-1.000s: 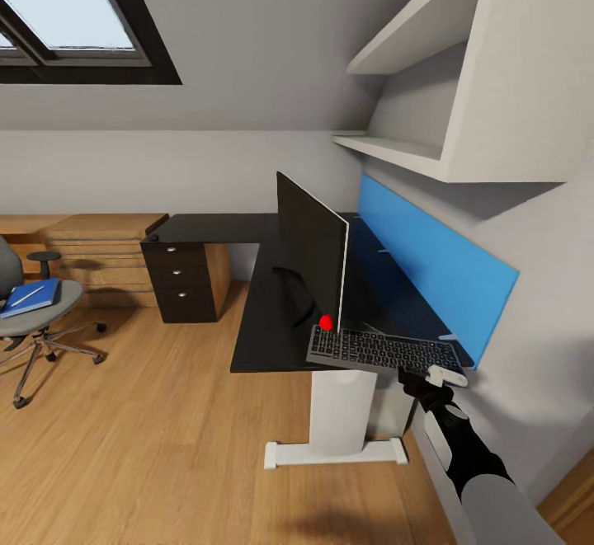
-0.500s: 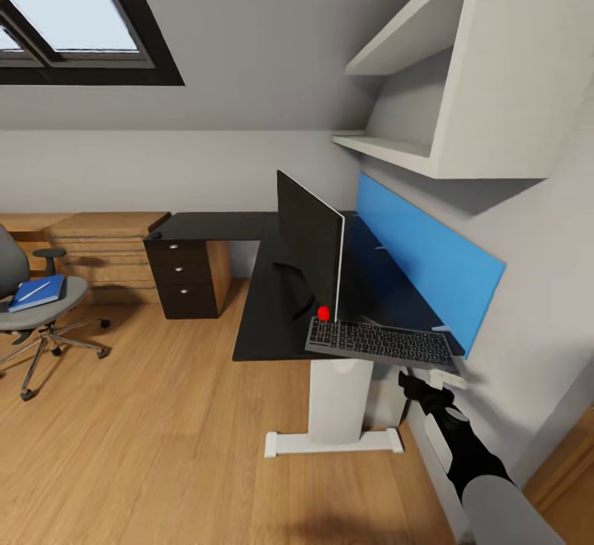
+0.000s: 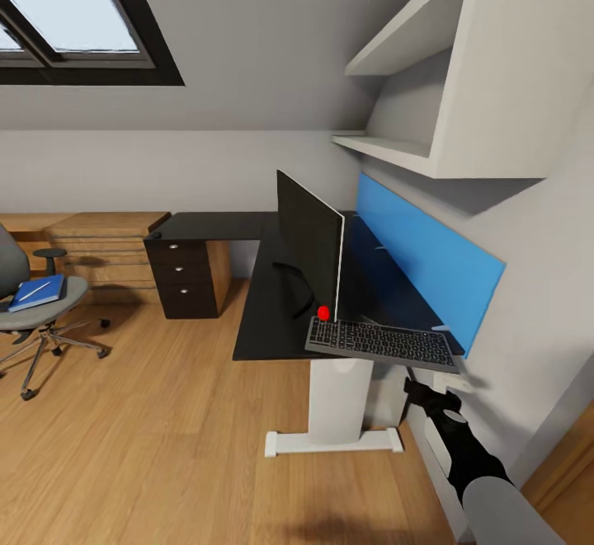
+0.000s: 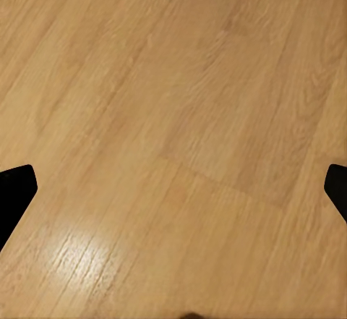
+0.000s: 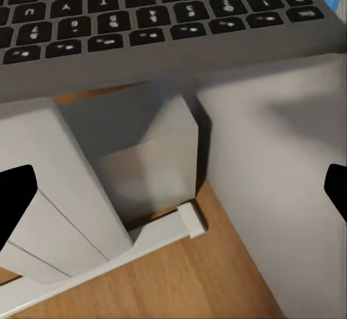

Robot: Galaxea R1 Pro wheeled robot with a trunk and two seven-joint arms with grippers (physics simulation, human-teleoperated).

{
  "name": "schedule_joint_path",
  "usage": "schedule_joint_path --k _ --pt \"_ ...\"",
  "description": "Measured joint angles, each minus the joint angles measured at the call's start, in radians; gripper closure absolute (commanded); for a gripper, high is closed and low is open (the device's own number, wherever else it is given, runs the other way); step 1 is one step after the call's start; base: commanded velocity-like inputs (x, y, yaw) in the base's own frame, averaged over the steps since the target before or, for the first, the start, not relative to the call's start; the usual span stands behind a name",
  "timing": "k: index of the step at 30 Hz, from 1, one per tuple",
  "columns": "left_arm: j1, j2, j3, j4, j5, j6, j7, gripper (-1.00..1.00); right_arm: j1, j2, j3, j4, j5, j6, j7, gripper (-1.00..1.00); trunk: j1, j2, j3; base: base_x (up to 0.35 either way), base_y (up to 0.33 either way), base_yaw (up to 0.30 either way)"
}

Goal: In the bedroom, organize the workspace by keeping the computer under the desk, ensuring the monitor is on the desk, placing the keyboard on the desk next to the monitor, placing the mouse on the desk next to the keyboard, moving the folder from the swivel chair onto the desk next to the mouse, stacking the notebook on top of the folder with the pen on top of the notebook, and positioning the swivel chair next to the desk.

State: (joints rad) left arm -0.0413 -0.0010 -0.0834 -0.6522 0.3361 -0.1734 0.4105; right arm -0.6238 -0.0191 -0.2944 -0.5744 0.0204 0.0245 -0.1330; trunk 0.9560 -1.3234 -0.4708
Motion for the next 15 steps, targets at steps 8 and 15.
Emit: schedule_joint_path --k 8,15 --pt "0.0 0.0 0.0 0.0 0.0 0.0 -0.001 -1.0 -0.002 -0.003 0.0 0.042 0.007 0.003 -0.034 -1.0 0.0 0.0 0.0 0.0 0.0 0.0" --pt "0.0 0.001 -0.001 0.0 0.0 0.0 -0.001 -1.0 -0.003 -0.01 0.0 0.081 0.009 0.001 -0.061 -1.0 0.0 0.0 0.0 0.186 -0.068 0.0"
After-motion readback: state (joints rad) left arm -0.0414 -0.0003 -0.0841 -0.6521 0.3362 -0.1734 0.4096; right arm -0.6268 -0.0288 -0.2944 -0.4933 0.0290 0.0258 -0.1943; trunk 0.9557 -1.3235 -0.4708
